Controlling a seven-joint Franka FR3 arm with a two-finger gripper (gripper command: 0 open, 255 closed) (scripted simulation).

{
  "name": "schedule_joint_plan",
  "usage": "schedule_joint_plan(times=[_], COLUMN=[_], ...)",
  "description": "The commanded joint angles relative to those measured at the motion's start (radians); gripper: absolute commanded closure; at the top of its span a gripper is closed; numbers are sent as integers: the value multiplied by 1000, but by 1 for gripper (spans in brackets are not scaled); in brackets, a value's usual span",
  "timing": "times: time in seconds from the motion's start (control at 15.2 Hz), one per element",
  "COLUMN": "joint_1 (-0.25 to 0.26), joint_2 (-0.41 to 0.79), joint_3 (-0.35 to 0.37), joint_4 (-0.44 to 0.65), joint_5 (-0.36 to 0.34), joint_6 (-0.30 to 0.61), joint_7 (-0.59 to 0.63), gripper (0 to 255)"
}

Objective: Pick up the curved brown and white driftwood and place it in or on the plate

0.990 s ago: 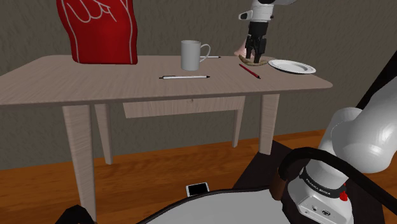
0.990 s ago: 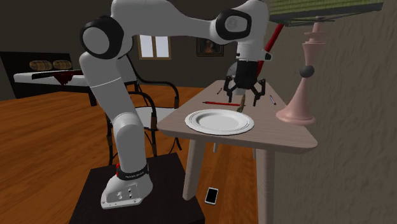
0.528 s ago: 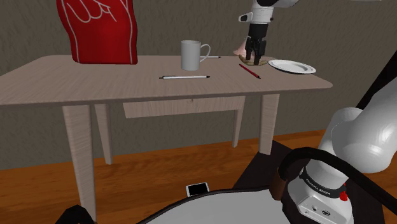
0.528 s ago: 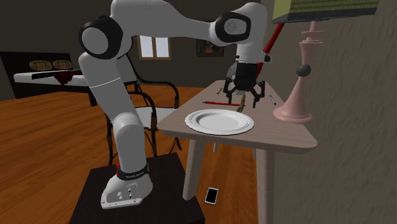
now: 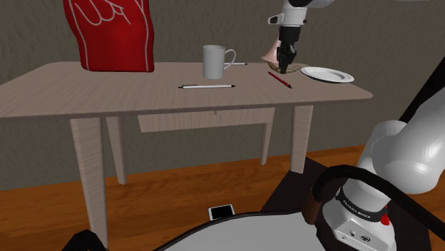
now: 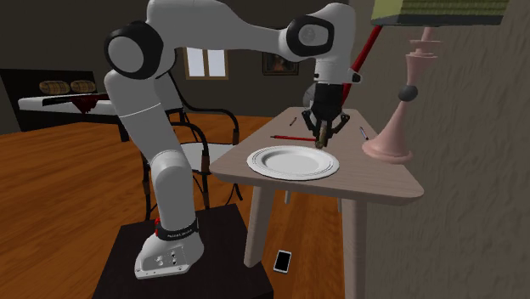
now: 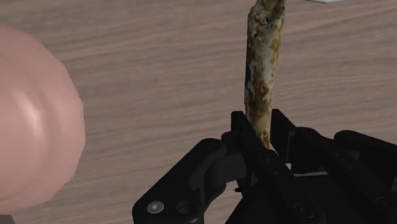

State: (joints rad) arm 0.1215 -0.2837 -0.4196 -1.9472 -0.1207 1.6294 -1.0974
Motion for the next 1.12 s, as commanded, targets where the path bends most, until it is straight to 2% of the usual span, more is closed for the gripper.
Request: schedule_joint_plan(times=[0.0, 0.13, 0.79, 0.86, 0.92, 1.06], joint_1=[0, -1, 22, 20, 20, 20], joint_2=[1, 7, 33, -22, -22, -75], joint_3=[0, 0, -13, -1, -1, 19], joint_4=[0, 4, 166, 136, 136, 152], joint_5=[0, 2, 10, 7, 7, -48], joint_6=[0, 1, -134, -458, -458, -448], joint_7=[0, -2, -9, -11, -11, -18], gripper=[255, 255, 255, 255, 0, 0])
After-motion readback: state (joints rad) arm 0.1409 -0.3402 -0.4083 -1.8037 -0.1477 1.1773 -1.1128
